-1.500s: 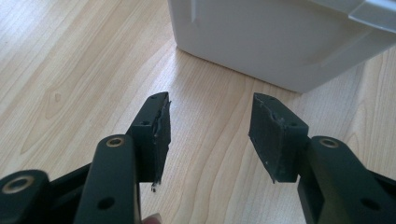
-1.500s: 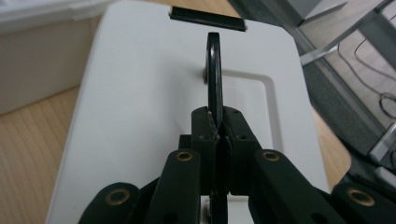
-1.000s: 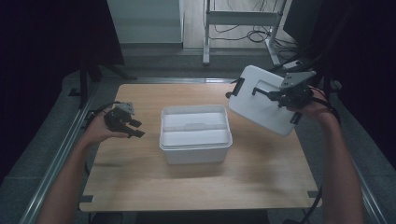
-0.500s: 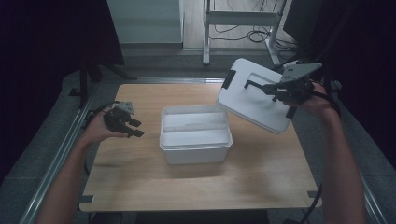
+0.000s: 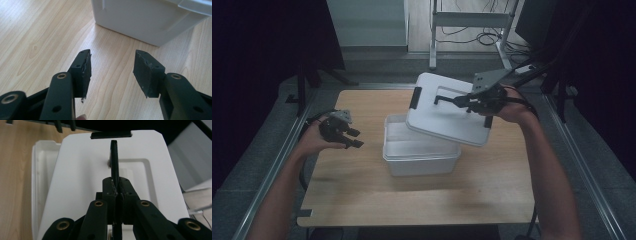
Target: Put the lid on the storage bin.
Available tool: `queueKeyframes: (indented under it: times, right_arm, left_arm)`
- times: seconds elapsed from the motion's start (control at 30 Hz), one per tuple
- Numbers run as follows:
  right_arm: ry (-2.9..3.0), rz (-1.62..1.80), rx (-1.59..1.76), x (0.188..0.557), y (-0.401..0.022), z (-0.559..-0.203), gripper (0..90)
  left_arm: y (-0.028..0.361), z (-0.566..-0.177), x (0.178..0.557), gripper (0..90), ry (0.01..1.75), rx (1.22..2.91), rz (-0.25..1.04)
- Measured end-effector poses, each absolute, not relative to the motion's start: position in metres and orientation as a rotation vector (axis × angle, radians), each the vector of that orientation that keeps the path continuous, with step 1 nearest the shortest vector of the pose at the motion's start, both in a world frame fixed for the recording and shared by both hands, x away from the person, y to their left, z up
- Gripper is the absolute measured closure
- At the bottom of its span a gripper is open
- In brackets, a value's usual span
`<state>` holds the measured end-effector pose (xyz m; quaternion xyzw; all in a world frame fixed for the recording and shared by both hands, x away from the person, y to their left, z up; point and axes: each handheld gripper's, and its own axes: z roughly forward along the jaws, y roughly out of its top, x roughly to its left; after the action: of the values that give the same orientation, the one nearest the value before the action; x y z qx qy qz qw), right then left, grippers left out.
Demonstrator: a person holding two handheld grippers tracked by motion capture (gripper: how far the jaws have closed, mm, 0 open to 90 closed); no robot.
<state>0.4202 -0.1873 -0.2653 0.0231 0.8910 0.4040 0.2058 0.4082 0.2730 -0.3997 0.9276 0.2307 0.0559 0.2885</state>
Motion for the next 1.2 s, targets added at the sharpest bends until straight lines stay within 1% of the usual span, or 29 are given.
queueKeyframes:
  times: [0.3, 0.47, 0.9, 1.2]
  right_arm:
    - [2.593, 1.136, -0.076, 0.424, -0.134, -0.290, 84.0]
    - [2.640, 1.146, -0.139, 0.427, -0.116, -0.299, 84.0]
    - [2.727, 1.081, -0.180, 0.434, -0.098, -0.324, 83.7]
    - [2.757, 1.085, -0.179, 0.435, -0.100, -0.332, 83.2]
  left_arm:
    - [0.276, -0.404, 0.407, 48.5, 0.625, 2.481, 0.139]
    - [0.278, -0.405, 0.406, 48.5, 0.636, 2.482, 0.136]
    - [0.277, -0.409, 0.408, 48.5, 0.639, 2.481, 0.122]
    - [0.274, -0.411, 0.409, 48.5, 0.639, 2.485, 0.115]
